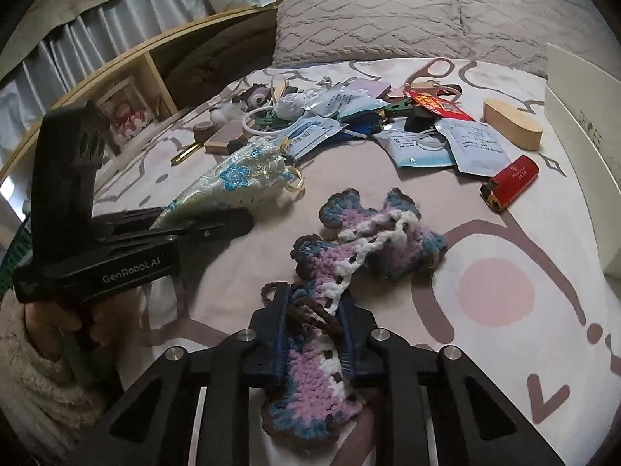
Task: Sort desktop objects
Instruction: 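Grasp the brocade pouch with the left tool while the right tool grasps the crocheted strip, then lift the crocheted strip with the right tool and carry it toward the white shoebox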
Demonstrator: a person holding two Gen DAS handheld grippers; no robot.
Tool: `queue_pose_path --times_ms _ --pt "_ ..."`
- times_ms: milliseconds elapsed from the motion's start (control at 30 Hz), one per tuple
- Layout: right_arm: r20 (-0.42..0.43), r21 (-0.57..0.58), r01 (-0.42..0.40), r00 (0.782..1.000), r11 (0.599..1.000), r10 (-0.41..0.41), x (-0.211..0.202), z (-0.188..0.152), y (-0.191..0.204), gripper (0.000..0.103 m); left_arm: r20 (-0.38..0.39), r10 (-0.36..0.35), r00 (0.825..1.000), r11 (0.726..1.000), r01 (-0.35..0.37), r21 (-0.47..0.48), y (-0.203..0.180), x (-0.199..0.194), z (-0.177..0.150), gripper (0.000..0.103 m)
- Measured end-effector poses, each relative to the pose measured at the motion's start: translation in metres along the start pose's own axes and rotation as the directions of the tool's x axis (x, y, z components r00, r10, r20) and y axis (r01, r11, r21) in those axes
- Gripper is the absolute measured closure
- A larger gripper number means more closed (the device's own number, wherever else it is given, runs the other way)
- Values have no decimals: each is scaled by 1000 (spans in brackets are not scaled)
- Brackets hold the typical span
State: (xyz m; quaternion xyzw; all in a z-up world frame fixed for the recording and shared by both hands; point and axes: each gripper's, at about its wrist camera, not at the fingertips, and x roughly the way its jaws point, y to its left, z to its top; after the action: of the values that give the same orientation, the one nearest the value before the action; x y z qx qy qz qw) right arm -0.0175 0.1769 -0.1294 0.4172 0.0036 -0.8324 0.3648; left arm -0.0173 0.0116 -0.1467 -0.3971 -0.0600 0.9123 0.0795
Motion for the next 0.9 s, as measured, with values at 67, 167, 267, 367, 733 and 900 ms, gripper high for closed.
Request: queue_pose_path --times_ms 67,167,267,367,733,900 --pt "13 28 -14 1000 1000 13 -3 1 -3 83 11 5 1000 1000 -5 -1 0 -3 1 89" --pt "36 47 -14 999 999 12 -8 3 -5 84 24 1 1000 1000 -1 -5 0 -6 2 89" --pt "54 57 -15 998 998 12 -12 5 -6 84 26 -1 1000 1000 1 -1 0 -6 1 89" --pt "70 65 -17 997 998 13 -15 6 -7 84 31 -3 1000 1000 3 -1 0 -7 2 89" --pt "160 52 4 987 999 -12 -41 19 -4 84 76 -11 997 1000 11 7 -5 -21 9 89" --pt "188 28 30 981 999 -35 -53 23 2 84 91 -28 995 999 26 19 -10 -32 16 89"
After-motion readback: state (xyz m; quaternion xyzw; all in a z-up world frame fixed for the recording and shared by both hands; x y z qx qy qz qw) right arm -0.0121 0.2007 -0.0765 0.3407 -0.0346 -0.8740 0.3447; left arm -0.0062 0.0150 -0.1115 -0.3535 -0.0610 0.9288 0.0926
